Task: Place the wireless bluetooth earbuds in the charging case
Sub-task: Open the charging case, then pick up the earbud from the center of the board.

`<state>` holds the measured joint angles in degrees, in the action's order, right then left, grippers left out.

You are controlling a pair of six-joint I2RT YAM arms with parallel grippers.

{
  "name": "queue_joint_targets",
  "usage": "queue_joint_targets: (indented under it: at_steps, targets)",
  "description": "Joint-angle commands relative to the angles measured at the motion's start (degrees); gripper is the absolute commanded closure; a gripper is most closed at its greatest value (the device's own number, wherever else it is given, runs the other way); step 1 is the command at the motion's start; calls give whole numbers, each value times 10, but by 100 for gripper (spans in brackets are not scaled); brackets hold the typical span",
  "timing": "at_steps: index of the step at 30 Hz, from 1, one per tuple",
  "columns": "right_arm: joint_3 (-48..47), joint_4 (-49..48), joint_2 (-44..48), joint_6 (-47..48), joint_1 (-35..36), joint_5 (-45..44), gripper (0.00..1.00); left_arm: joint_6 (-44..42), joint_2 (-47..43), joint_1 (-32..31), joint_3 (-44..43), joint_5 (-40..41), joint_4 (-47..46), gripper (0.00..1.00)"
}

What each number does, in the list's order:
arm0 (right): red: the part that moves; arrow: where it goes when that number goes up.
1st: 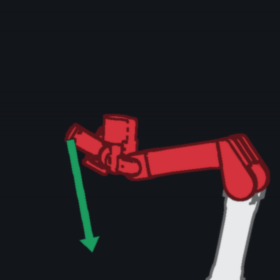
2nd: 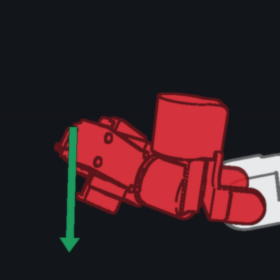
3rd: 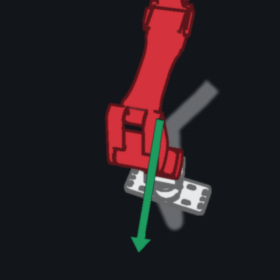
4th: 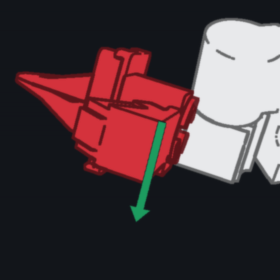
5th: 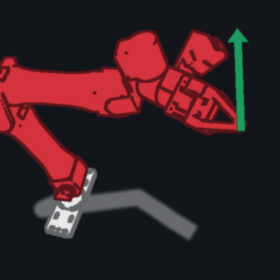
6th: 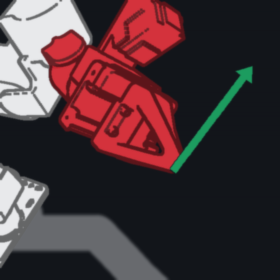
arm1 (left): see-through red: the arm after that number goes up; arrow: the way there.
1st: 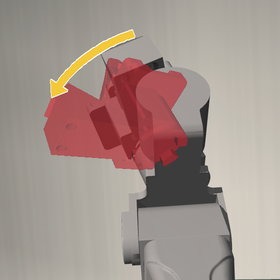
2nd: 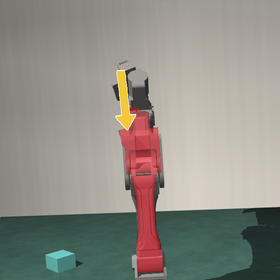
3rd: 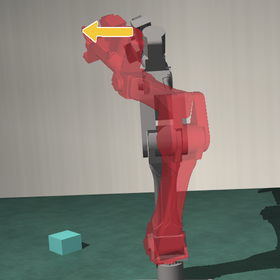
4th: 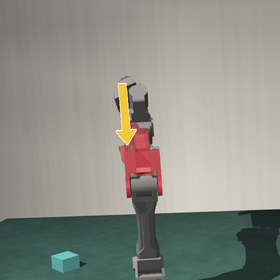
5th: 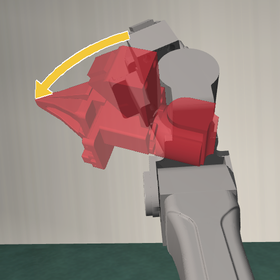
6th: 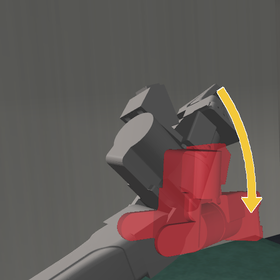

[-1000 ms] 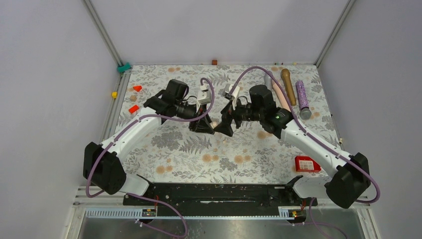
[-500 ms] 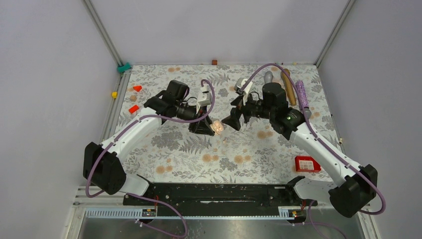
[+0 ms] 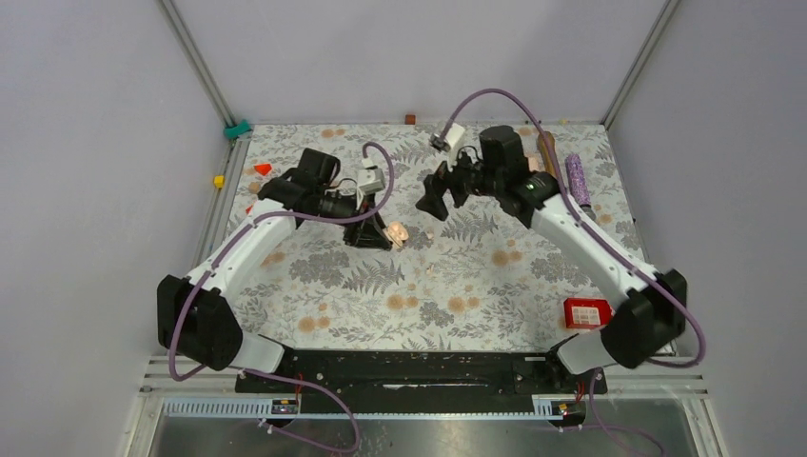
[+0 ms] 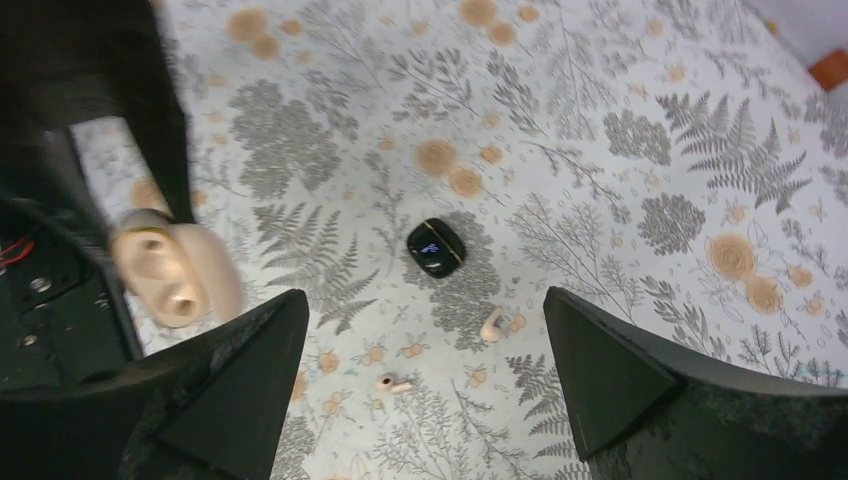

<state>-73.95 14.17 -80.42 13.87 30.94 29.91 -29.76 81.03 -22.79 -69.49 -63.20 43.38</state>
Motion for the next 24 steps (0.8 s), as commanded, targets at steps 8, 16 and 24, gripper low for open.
queue_joint_targets:
  at_steps: [8,16,24]
  targets:
    - [-76,85,-206,172,-15,-109,13,-49,-46,52,-30,-51,35,100]
    - [204,-222,-141,526,-14,-95,9,-48,-43,52,-29,-60,35,100]
    - [138,-165,-201,492,-10,-103,29,-45,-40,53,-29,-58,34,100]
